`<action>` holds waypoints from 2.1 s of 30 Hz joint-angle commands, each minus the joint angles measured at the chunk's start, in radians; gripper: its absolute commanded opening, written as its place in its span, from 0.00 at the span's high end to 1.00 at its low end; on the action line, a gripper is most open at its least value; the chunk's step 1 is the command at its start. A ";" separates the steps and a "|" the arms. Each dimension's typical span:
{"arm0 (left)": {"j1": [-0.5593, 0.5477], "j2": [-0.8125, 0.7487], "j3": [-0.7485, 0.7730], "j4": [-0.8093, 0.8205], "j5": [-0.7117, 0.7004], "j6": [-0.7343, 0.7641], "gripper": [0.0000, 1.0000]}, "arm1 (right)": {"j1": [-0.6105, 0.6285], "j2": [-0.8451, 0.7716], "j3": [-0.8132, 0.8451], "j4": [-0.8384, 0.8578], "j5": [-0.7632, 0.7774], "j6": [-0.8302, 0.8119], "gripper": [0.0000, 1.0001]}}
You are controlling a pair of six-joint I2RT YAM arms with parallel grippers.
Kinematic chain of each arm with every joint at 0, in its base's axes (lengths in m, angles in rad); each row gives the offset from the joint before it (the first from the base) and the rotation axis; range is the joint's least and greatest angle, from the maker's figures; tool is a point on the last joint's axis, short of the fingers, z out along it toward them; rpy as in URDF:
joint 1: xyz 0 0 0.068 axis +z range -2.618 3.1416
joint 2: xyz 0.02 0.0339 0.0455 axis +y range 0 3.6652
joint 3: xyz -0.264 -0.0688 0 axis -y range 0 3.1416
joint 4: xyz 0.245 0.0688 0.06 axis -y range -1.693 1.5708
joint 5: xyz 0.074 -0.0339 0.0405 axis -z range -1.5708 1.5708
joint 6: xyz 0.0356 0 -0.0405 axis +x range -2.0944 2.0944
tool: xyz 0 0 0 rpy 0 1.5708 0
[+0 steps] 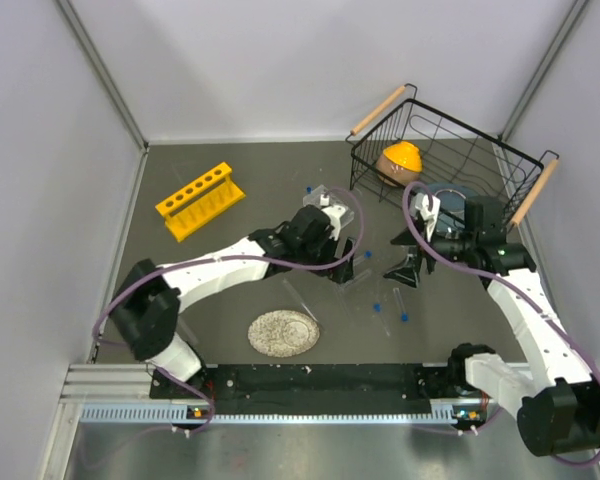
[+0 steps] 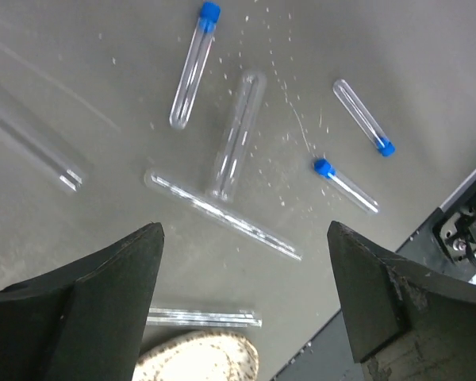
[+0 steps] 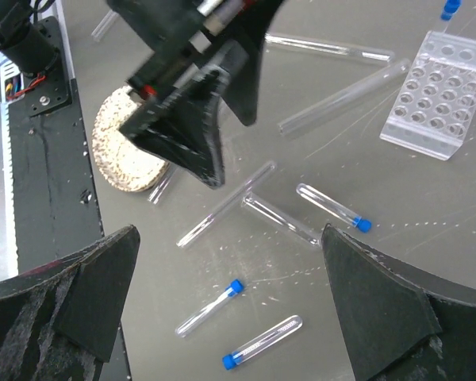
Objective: Organize the chemistry lab equipment
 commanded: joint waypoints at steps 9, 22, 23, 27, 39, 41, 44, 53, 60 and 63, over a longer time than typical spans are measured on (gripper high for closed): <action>0.074 0.371 0.425 -0.253 0.104 0.203 0.39 | -0.028 -0.050 0.027 0.014 -0.034 -0.029 0.01; 0.075 0.611 0.715 -0.417 0.159 0.277 0.52 | -0.028 -0.064 0.042 -0.026 -0.031 -0.071 0.01; 0.072 0.616 0.721 -0.428 0.150 0.278 0.53 | -0.026 -0.064 0.042 -0.028 -0.031 -0.072 0.01; 0.071 0.628 0.729 -0.430 0.147 0.280 0.55 | -0.026 -0.061 0.043 -0.032 -0.034 -0.077 0.01; 0.048 0.677 0.760 -0.457 0.102 0.280 0.60 | -0.028 -0.044 0.045 -0.040 -0.039 -0.084 0.01; 0.037 0.681 0.766 -0.463 0.073 0.278 0.60 | -0.026 -0.044 0.045 -0.040 -0.039 -0.085 0.01; 0.029 0.699 0.789 -0.497 0.023 0.277 0.62 | -0.026 -0.041 0.042 -0.042 -0.039 -0.088 0.01; 0.000 0.742 0.830 -0.551 -0.116 0.277 0.65 | -0.026 -0.035 0.040 -0.043 -0.042 -0.089 0.01; -0.007 0.765 0.843 -0.551 -0.116 0.277 0.68 | -0.031 -0.035 0.042 -0.045 -0.043 -0.091 0.01; -0.007 0.767 0.843 -0.542 -0.116 0.277 0.73 | -0.038 -0.033 0.040 -0.045 -0.048 -0.089 0.01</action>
